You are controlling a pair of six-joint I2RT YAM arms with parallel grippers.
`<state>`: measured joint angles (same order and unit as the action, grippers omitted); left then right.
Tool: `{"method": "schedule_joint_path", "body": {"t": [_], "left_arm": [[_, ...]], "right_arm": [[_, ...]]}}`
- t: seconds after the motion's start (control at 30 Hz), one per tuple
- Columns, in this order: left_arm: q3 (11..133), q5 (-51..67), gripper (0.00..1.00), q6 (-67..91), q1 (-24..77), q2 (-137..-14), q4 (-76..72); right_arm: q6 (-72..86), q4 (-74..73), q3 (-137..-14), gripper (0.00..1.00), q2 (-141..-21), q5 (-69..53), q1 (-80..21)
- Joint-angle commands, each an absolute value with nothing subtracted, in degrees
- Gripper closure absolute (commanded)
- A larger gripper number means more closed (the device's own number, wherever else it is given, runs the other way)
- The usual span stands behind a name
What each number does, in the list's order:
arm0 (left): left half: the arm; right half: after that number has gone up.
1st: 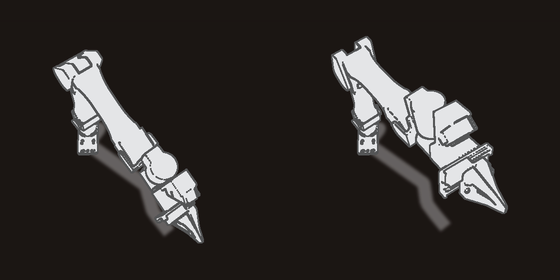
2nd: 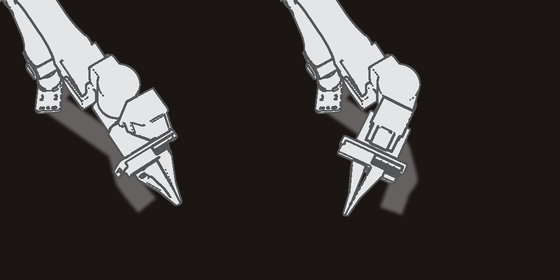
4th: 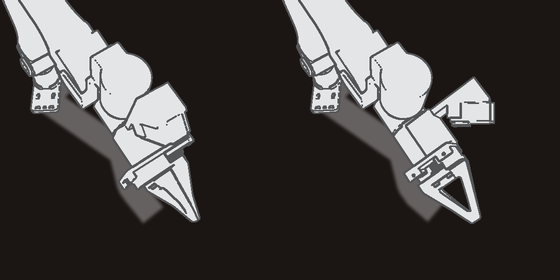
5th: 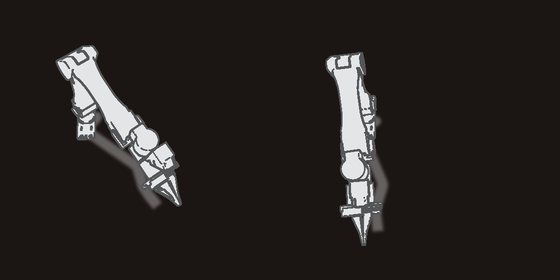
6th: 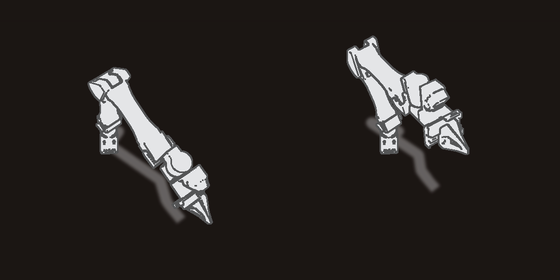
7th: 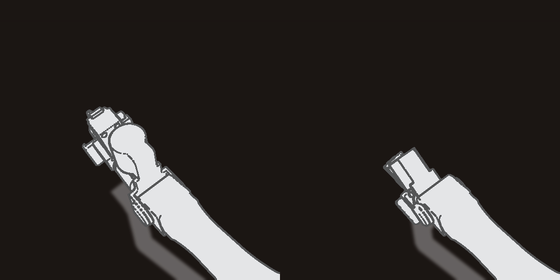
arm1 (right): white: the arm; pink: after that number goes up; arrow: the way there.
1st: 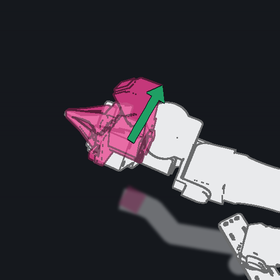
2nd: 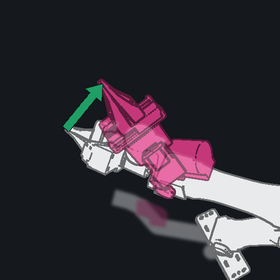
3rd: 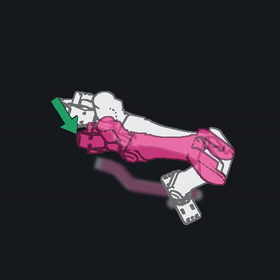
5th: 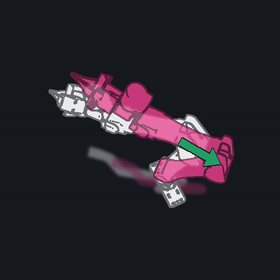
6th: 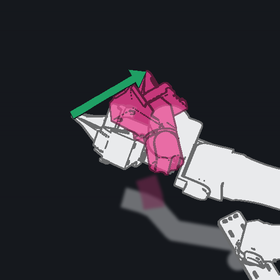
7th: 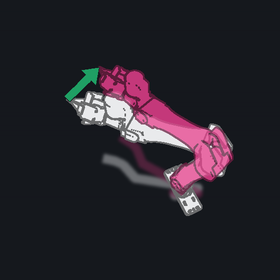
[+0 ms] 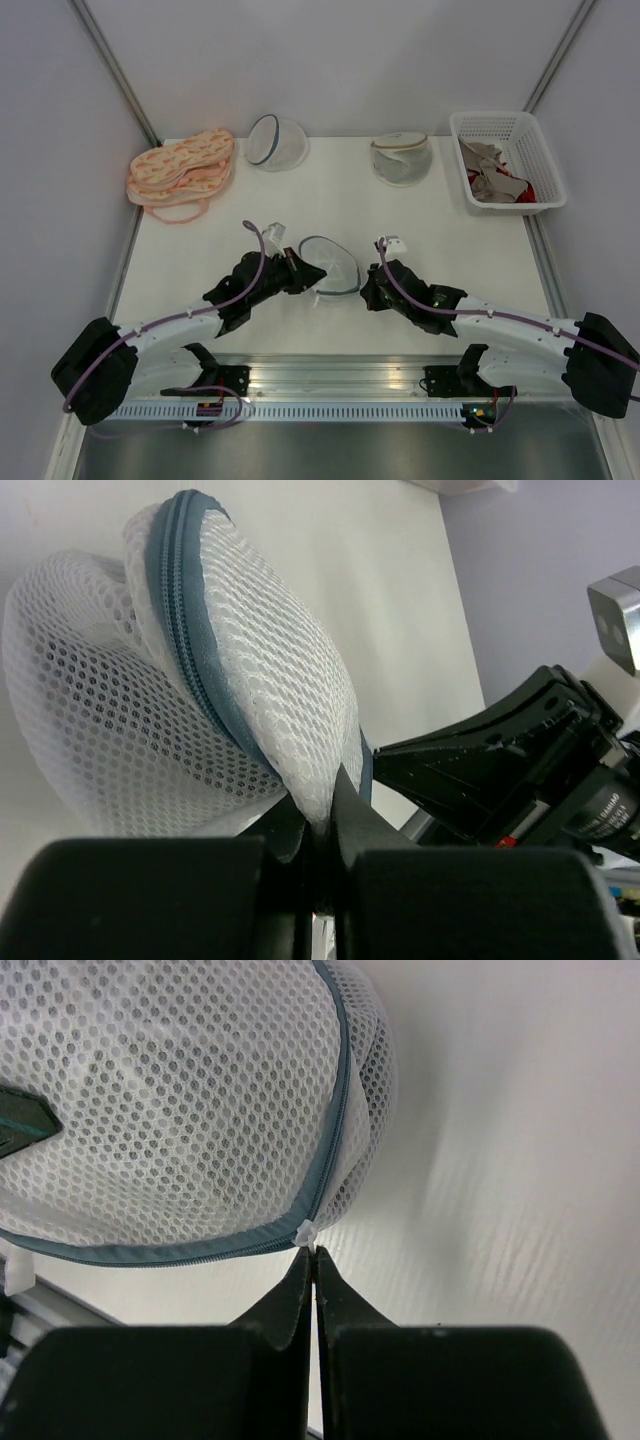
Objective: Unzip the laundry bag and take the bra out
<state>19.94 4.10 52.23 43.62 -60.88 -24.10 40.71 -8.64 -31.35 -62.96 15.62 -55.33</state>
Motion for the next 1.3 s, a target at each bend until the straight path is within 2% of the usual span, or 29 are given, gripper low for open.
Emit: {"method": "schedule_joint_path", "body": {"t": [0.0, 0.1, 0.2, 0.23, 0.33, 0.5, 0.53, 0.67, 0.83, 1.0, 1.07, 1.17, 1.2, 1.23, 1.27], "left_arm": [[26.0, 5.19, 0.98, 40.8, 41.58, -68.34, -24.52], [32.24, 4.93, 0.97, 36.93, 40.17, -76.95, -26.81], [39.1, 4.23, 0.6, 36.3, 38.67, -83.04, -24.1], [41.46, 2.91, 0.4, 36.73, 38.58, -83.32, -21.56], [40.97, -2.17, 0.28, 40.24, 38.67, -80.61, -14.34], [32.8, -5.63, 0.25, 49.64, 39.28, -69.45, -7.74], [29.39, -5.19, 0.24, 51.22, 39.98, -65.43, -8.08], [22.25, -1.68, 0.24, 57.99, 43.14, -60.57, -14.58], [17.58, -0.36, 0.24, 61.87, 45.26, -60.64, -24.85], [16.79, 1.85, 0.24, 65.82, 45.35, -65.73, -33.3], [16.0, 1.67, 0.31, 67.66, 45.35, -67.14, -38.11], [15.38, 2.2, 0.7, 69.16, 45.35, -69.34, -40.95], [15.64, 2.2, 0.91, 69.17, 45.35, -69.61, -40.87], [15.64, 2.11, 0.97, 69.17, 45.35, -69.52, -40.61], [15.73, 1.5, 0.98, 69.08, 45.35, -69.26, -40.17]], "right_arm": [[39.64, -17.23, -32.87, 0.99, -63.11, 24.0, -55.02], [38.93, -15.39, -32.78, 0.99, -62.67, 21.02, -54.93], [39.11, -14.42, -32.78, 0.99, -62.49, 19.43, -54.93], [39.2, -13.54, -32.52, 0.99, -62.4, 19.08, -54.93], [39.2, -11.17, -32.26, 1.0, -62.58, 17.32, -55.02], [37.53, -1.18, -31.73, 0.99, -64.33, 8.99, -55.02], [36.75, 1.38, -31.12, 0.99, -64.94, 4.09, -55.02], [36.12, 11.76, -30.76, 1.0, -68.02, -8.33, -55.02], [36.39, 17.13, -32.34, 0.99, -72.59, -13.88, -55.02], [37.27, 20.3, -31.82, 1.0, -72.95, -16.26, -55.02], [37.35, 20.21, -31.82, 1.0, -72.95, -16.52, -55.11], [37.09, 19.17, -31.73, 1.0, -72.51, -16.61, -55.28], [36.57, 17.59, -31.9, 0.99, -72.07, -16.0, -55.28], [36.39, 16.45, -32.08, 1.0, -71.72, -15.47, -55.28], [35.86, 13.48, -32.52, 1.0, -71.54, -14.95, -55.37]]}}
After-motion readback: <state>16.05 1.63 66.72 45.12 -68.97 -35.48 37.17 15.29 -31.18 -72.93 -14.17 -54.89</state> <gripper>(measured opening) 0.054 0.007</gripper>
